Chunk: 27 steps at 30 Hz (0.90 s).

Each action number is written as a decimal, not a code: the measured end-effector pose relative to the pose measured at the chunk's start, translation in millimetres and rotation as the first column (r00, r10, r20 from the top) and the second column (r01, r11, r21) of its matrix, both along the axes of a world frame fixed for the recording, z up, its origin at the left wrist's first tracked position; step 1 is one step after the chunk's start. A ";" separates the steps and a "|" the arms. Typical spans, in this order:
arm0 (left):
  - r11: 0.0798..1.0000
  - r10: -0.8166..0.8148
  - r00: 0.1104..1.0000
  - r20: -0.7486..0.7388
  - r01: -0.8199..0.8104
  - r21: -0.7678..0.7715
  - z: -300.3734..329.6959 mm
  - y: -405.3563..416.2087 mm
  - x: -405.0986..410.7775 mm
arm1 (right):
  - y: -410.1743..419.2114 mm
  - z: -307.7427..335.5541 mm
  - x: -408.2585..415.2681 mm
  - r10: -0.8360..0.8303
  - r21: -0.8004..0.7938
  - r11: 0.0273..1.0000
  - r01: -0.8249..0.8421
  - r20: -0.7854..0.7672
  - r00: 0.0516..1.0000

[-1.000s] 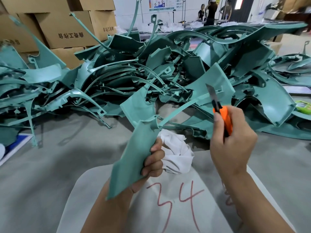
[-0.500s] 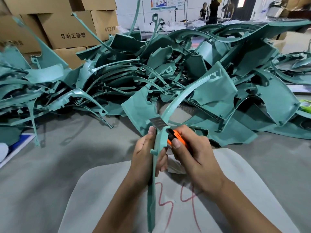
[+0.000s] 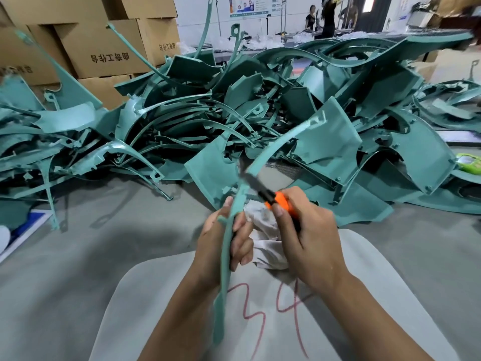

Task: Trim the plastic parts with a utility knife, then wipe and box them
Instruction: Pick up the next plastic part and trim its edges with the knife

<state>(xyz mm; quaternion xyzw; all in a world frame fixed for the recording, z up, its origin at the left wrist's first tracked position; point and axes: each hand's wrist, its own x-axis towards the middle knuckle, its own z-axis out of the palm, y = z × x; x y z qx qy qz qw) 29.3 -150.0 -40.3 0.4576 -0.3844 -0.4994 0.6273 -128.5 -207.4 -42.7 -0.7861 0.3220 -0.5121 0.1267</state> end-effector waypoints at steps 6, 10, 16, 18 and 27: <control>0.968 0.219 0.933 0.284 -0.171 -0.185 4.5 -0.4 10.7 | -2.7 13.2 -9.9 0.080 0.375 0.817 -0.437 0.677 0.731; 0.913 0.393 0.834 0.388 -0.302 -0.275 3.4 -0.1 6.4 | -10.8 15.9 -12.9 0.140 0.472 0.444 -0.761 0.803 0.580; 0.820 0.538 0.767 0.349 -0.380 -0.428 1.9 -3.8 9.4 | -15.3 11.8 -15.4 0.130 0.575 0.596 -0.560 0.620 0.774; 0.841 0.491 0.846 0.208 -0.400 -0.364 3.7 -4.5 6.9 | -15.6 11.9 -12.2 0.050 0.534 0.607 -0.589 0.714 0.699; 0.958 0.228 0.973 -0.044 -0.233 -0.169 4.0 -0.9 -21.0 | -17.7 5.5 -10.1 0.009 0.499 0.687 -0.528 0.721 0.693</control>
